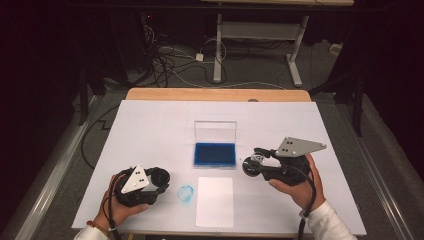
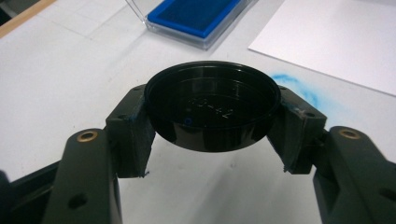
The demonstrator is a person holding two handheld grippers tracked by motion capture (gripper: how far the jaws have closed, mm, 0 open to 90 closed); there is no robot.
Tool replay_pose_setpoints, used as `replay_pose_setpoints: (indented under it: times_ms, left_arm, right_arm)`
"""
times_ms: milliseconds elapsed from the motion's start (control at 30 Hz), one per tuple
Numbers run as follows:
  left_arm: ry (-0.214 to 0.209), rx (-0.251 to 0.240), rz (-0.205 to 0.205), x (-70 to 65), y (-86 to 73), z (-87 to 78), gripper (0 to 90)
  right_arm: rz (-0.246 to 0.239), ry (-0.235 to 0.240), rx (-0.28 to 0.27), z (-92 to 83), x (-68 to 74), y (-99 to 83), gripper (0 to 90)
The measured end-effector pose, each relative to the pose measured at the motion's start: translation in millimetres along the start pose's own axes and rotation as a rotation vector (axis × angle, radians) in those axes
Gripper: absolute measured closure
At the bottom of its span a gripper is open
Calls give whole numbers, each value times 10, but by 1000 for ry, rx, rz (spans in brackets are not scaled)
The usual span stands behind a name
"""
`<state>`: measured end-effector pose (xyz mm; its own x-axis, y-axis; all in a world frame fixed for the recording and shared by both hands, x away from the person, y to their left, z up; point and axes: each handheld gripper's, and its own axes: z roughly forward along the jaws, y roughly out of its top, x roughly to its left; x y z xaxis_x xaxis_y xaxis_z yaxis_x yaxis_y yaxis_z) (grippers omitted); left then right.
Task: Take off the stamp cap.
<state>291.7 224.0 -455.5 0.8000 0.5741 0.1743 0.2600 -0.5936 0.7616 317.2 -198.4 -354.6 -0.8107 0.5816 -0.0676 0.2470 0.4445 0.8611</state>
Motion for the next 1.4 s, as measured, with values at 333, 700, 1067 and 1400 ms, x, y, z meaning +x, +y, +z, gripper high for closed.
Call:
replay_pose_setpoints:
  times_ms: [333, 700, 1067, 1400]
  left_arm:
    - [-1, 11, -17, -12, -101, -44, 366]
    - [-3, 20, -20, -20, -122, -39, 366]
    - [0, 23, -29, -15, -146, -51, 366]
    - [-2, 29, -33, -24, -155, -60, 366]
  right_arm:
    - [-1, -13, -3, 26, -19, 33, 570]
    - [-22, -10, -25, 80, -26, 184, 570]
    - [-24, -7, -16, 192, -85, 292, 570]
    - [-27, -3, 10, 363, -98, 387, 570]
